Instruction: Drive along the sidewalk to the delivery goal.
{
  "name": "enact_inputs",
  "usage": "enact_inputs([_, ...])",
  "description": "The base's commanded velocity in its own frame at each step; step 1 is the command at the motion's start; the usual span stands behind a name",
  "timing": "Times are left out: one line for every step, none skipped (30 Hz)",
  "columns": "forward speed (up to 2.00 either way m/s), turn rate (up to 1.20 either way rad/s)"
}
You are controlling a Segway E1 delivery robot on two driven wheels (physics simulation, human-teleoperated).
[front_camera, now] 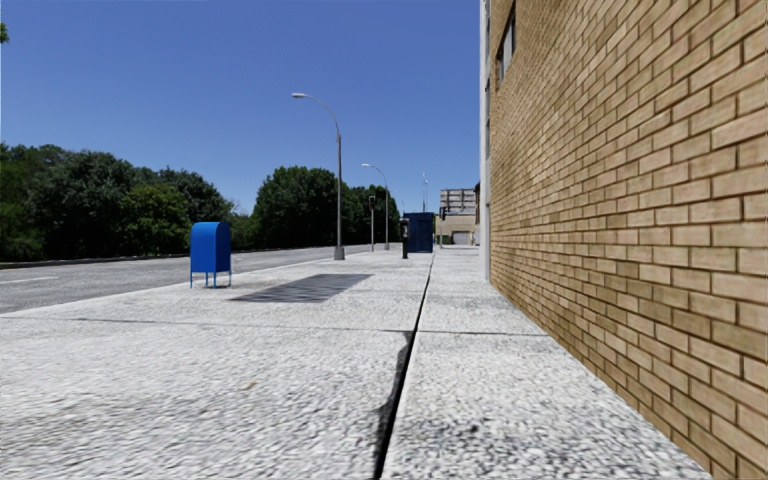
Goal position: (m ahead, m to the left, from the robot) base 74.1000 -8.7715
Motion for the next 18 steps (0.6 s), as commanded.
enact_inputs([2.00,-0.10])
enact_inputs([2.00,-0.11])
enact_inputs([2.00,-0.11])
enact_inputs([2.00,-0.11])
enact_inputs([2.00,-0.11])
enact_inputs([2.00,-0.11])
enact_inputs([2.00,-0.11])
enact_inputs([2.00,-0.11])
enact_inputs([2.00,-0.11])
enact_inputs([2.00,-0.11])
enact_inputs([2.00,-0.11])
enact_inputs([2.00,-0.11])
enact_inputs([2.00,-0.11])
enact_inputs([2.00,-0.11])
enact_inputs([2.00,-0.11])
enact_inputs([2.00,-0.11])
enact_inputs([2.00,-0.11])
enact_inputs([2.00,-0.12])
